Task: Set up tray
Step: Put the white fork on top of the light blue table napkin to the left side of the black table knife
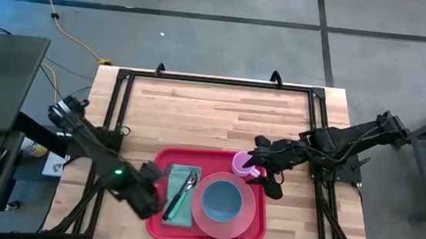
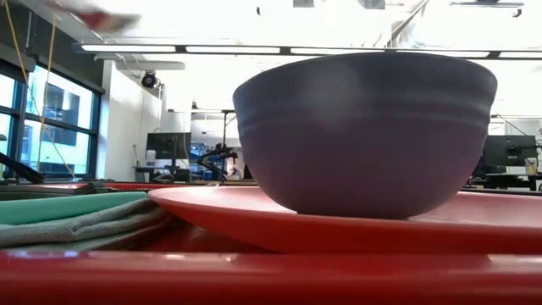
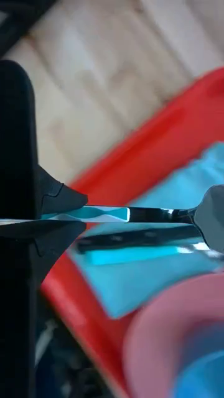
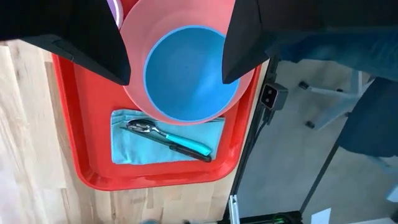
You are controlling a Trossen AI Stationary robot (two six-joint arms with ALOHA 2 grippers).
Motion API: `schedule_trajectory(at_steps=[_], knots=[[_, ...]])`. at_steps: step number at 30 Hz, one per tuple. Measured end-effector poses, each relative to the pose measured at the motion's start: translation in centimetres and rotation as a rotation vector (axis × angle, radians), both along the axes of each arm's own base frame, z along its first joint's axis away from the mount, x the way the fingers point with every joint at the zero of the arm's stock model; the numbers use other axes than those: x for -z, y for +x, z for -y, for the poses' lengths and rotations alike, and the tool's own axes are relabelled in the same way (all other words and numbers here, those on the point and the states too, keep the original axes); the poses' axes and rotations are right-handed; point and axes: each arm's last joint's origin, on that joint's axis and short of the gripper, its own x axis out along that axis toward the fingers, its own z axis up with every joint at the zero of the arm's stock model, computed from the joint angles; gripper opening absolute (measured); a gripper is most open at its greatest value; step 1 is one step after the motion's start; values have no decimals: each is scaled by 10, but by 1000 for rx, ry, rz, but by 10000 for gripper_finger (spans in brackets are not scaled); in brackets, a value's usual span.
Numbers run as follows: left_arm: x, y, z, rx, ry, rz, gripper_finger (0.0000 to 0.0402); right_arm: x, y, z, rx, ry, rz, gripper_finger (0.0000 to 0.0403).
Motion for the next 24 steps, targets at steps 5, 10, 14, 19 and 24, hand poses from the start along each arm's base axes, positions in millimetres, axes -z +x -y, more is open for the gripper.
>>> schedule_trajectory(at_steps=[5,10,14,19,24], knots=[[19,32,-12,-10,34,-5,22,0,0,0,-11,7,-2,236],[33,46,-22,-35,51,-73,22,0,0,-1,-27,19,-7,236],[43,54,-27,-24,27,-129,22,0,0,-1,-27,20,-5,236],[56,61,-28,-1,18,-186,22,0,0,-2,-30,21,-2,236],[64,64,-28,-2,12,-232,22,-2,-1,-6,-45,25,11,236]])
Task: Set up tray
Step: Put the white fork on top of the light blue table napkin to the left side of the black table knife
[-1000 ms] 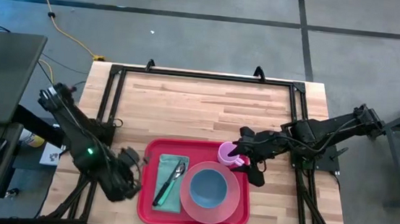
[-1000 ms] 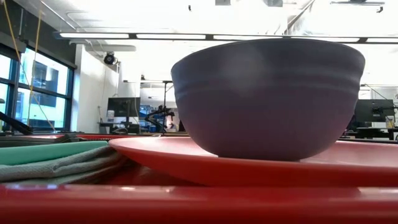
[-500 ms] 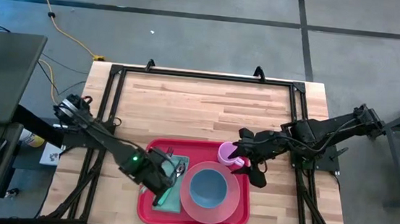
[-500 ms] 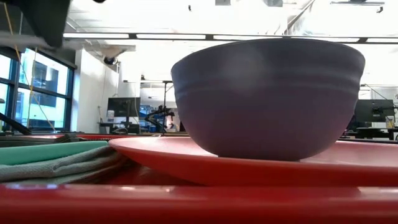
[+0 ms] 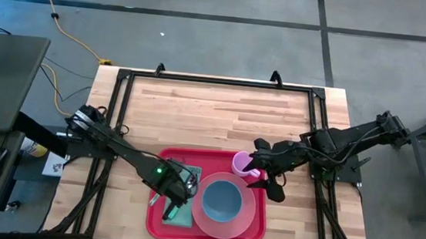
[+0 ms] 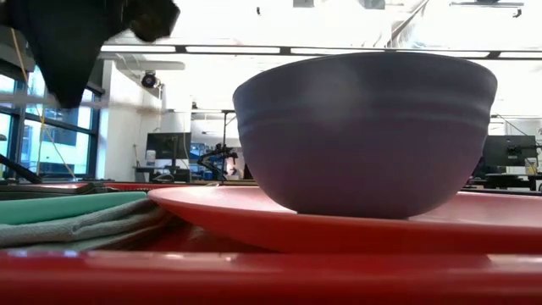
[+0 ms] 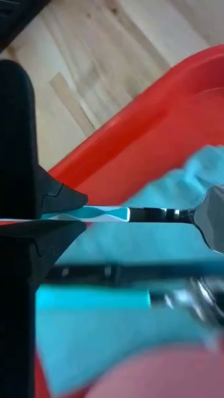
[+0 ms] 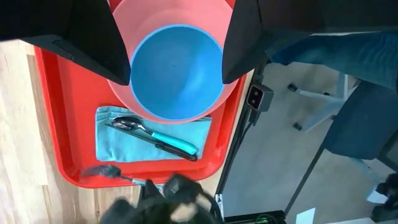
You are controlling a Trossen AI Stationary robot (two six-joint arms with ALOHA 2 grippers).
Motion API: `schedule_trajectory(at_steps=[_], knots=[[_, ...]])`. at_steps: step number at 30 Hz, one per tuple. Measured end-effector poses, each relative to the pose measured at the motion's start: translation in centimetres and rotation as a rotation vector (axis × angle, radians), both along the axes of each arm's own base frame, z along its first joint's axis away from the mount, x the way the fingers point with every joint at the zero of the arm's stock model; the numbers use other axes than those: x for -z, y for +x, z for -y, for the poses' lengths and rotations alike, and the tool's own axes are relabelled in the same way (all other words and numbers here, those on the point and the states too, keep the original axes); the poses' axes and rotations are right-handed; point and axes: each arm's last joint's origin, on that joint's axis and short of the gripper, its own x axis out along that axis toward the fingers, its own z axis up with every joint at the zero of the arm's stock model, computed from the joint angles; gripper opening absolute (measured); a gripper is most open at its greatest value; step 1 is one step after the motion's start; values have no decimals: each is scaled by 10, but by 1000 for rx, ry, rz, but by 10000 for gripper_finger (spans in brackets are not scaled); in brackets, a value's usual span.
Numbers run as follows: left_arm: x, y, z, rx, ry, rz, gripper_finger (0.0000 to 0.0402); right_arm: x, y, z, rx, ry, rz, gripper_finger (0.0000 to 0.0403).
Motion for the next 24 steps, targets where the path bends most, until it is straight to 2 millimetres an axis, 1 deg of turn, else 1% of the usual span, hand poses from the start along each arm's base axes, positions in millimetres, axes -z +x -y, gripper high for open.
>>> schedule_trajectory(at_steps=[3,7,9,12,16,20,24], knots=[[10,1,2,1,-15,-61,22,0,-1,-2,-7,2,4,236],[12,3,3,0,-16,-55,22,-1,-1,-4,-10,-2,9,236],[11,6,3,-5,-18,-13,22,-1,-2,-6,-14,-1,10,236],[12,5,1,0,-30,-38,22,-1,-2,-6,-11,-2,13,236],[32,7,1,-18,-62,5,22,-1,-2,-6,-12,1,11,236],[45,6,-1,-18,-87,16,22,-1,-2,-7,-20,2,11,236],[46,7,-3,-26,-76,32,21,-1,-2,-8,-22,3,10,236]])
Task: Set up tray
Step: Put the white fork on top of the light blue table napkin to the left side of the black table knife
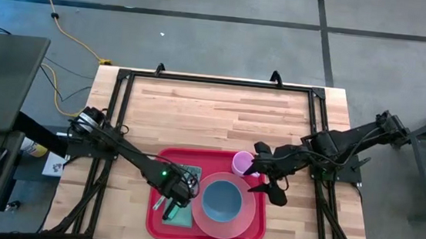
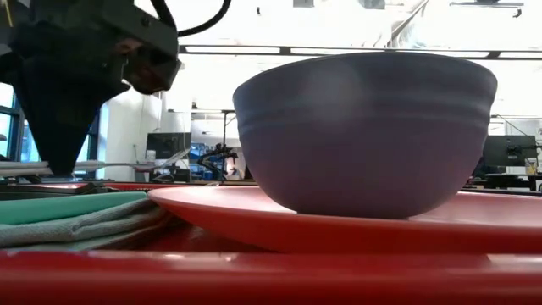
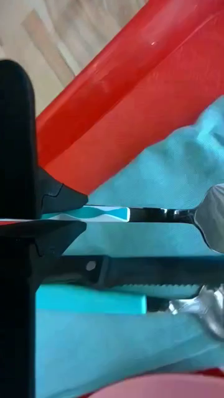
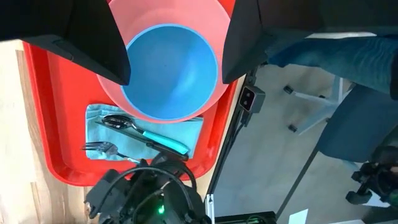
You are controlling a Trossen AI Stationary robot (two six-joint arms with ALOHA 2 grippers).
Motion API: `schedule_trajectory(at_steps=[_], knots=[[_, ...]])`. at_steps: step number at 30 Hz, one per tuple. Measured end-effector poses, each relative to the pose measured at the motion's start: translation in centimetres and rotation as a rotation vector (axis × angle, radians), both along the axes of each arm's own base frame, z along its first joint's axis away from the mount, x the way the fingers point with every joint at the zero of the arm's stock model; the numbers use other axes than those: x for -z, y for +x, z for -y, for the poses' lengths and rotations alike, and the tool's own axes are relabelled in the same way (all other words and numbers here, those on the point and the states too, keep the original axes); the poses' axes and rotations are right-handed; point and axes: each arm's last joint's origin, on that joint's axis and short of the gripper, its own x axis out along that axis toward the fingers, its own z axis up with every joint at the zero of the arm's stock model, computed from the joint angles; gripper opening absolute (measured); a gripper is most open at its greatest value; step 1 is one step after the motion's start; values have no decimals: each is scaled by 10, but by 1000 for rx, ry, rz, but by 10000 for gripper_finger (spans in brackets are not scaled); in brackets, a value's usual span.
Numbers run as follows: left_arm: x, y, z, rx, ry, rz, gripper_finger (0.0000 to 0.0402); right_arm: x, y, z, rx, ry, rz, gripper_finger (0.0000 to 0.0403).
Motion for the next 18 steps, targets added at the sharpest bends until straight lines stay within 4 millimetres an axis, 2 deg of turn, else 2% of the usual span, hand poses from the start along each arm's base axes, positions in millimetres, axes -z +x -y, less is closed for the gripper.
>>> schedule_trajectory(at_steps=[5,12,18], knots=[[1,8,-4,12,-27,45,21,0,0,0,8,-5,2,236],[4,11,-15,24,-16,24,21,0,0,0,8,-9,3,236],[6,14,-14,41,-44,15,19,0,0,1,12,-11,3,236]])
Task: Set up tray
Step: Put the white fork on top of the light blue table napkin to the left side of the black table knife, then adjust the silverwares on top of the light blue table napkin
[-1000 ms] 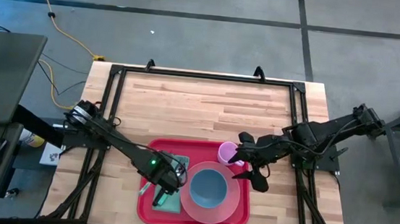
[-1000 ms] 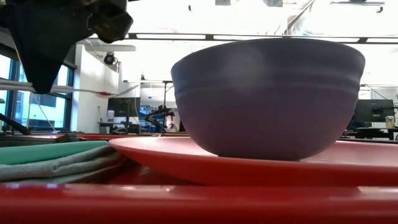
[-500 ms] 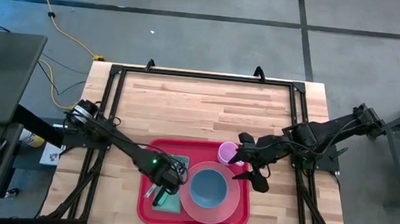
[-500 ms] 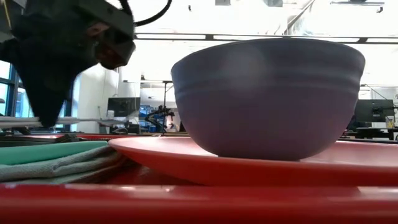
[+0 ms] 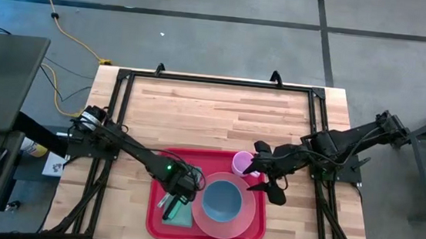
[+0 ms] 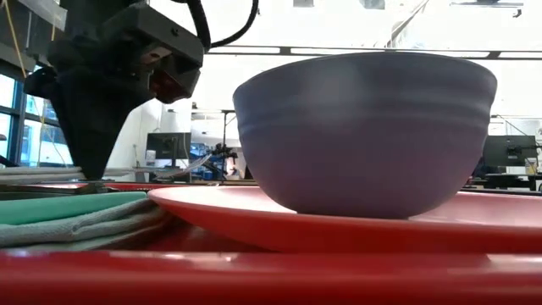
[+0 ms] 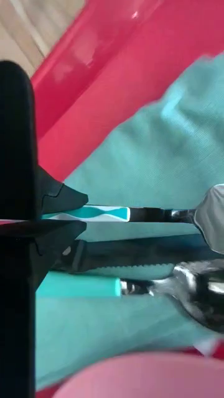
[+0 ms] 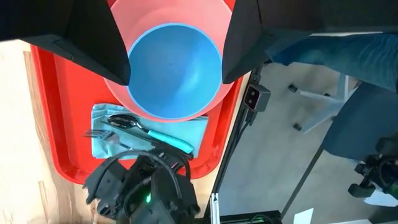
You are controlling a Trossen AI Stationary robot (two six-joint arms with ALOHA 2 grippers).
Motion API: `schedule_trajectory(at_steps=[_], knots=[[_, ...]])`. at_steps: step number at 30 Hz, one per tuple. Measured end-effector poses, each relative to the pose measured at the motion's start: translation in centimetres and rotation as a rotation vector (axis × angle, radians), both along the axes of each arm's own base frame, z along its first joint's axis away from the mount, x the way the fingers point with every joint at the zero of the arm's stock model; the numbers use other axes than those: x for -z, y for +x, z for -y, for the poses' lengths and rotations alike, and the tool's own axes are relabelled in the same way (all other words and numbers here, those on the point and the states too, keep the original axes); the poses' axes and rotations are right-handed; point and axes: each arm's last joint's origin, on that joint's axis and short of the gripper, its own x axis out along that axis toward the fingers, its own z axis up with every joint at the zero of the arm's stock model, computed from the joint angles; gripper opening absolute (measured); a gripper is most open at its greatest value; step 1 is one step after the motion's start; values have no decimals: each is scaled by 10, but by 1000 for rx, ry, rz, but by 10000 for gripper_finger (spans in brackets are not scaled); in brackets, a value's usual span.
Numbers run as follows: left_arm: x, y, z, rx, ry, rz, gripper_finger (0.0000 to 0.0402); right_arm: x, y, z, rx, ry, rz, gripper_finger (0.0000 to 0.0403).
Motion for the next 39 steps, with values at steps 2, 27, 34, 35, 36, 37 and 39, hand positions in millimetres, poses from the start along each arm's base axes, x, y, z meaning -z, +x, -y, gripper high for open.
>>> schedule_trajectory(at_steps=[2,27,34,35,36,37,39], knots=[[6,1,1,8,-16,-23,19,0,0,0,0,0,0,236],[11,2,5,82,-116,-62,229,0,0,0,-5,0,-8,236],[-17,3,3,129,-15,-36,239,0,0,0,-4,0,-8,236],[-23,1,1,135,12,-50,237,1,0,0,-4,0,-8,236],[-31,1,0,142,31,-30,234,0,-1,0,-4,1,-7,236],[-40,2,0,141,52,2,232,0,-1,0,-4,1,-7,236],[-56,-4,-4,147,104,5,226,0,-1,0,-3,1,-7,236]])
